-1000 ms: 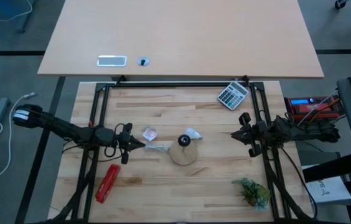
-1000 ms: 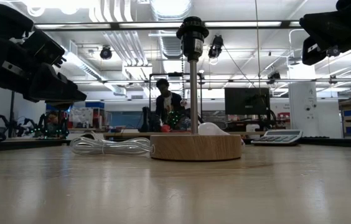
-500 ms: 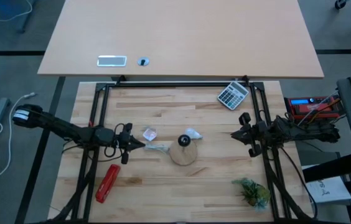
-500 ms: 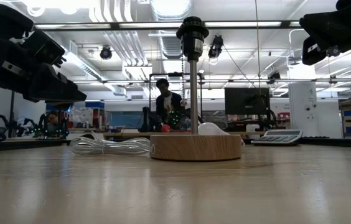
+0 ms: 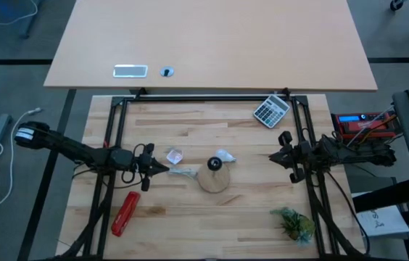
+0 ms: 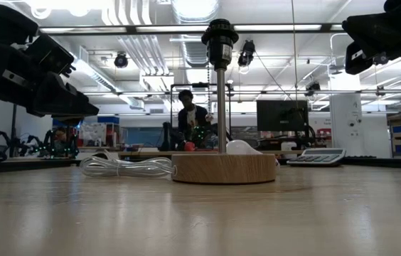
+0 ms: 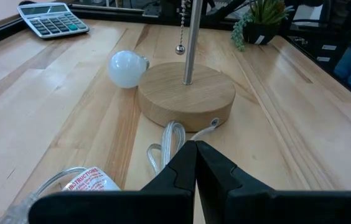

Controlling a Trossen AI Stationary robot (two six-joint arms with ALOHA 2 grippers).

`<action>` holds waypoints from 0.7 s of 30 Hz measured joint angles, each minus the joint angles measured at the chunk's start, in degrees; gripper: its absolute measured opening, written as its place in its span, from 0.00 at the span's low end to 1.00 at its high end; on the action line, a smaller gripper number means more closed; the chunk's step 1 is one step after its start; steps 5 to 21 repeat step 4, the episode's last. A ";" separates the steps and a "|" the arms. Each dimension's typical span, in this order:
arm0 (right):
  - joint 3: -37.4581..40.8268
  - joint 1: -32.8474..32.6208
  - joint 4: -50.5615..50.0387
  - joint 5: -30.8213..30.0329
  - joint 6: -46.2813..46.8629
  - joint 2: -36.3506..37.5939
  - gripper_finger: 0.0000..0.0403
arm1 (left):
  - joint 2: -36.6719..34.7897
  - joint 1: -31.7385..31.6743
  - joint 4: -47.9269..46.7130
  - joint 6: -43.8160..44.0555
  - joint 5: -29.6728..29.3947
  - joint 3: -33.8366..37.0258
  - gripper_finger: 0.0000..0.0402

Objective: Screw lightbulb
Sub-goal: Return to Home Position

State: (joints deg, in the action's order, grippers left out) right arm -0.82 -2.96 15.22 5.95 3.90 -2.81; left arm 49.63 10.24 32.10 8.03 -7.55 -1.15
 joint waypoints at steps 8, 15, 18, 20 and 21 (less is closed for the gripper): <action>0.00 0.00 0.00 -0.01 -0.02 0.00 0.08 | 0.00 0.00 0.02 -0.01 0.01 0.00 0.00; 0.00 0.00 0.00 -0.01 -0.02 0.00 0.08 | 0.00 0.00 0.02 -0.01 0.01 0.00 0.00; 0.00 0.00 0.00 -0.01 -0.02 0.00 0.08 | 0.00 0.00 0.02 -0.01 0.01 0.00 0.00; 0.00 0.00 0.00 -0.01 -0.02 0.00 0.08 | 0.00 0.00 0.02 -0.01 0.01 0.00 0.00; 0.00 0.00 0.00 -0.01 -0.02 0.00 0.08 | 0.00 0.00 0.02 -0.01 0.01 0.00 0.00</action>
